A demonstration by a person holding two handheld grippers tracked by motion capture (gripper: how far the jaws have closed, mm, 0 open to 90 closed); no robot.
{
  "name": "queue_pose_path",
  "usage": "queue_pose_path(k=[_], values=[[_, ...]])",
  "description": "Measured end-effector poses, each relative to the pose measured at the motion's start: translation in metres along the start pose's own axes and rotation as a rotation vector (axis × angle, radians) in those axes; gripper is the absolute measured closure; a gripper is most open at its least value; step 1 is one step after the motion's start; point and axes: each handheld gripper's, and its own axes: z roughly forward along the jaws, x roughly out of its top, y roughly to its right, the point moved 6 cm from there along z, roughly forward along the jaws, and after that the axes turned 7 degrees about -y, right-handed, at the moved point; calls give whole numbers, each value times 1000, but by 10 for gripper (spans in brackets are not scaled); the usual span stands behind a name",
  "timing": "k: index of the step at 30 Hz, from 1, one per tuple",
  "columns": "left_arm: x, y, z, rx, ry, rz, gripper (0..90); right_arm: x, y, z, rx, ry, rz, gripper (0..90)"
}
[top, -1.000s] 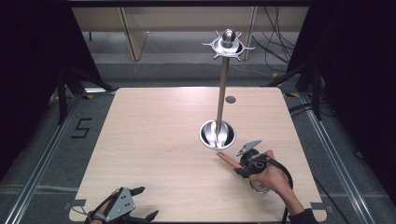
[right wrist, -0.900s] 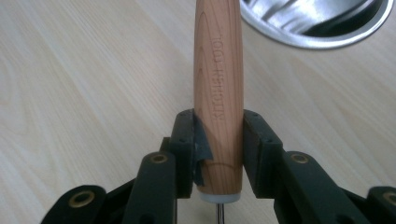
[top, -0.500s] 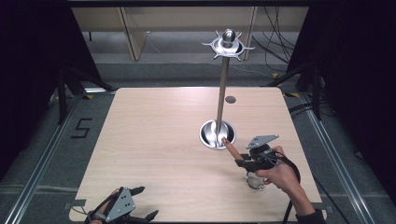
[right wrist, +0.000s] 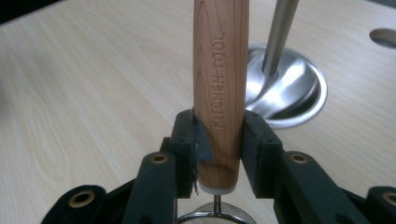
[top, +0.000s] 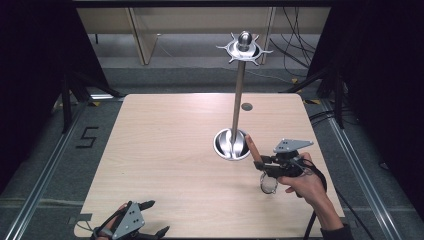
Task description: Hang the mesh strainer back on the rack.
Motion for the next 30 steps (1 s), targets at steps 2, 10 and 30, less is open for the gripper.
queue_pose_path(k=[2, 10, 30], values=[[0, 0, 0, 2, 2, -3, 151, 5, -4, -2, 11, 18, 1, 689], [-2, -3, 0, 5, -19, 20, 151, 16, 1, -12, 2, 69, 14, 689], [-2, -1, 2, 3, -3, -26, 151, 75, 16, -53, -67, 264, 5, 689]])
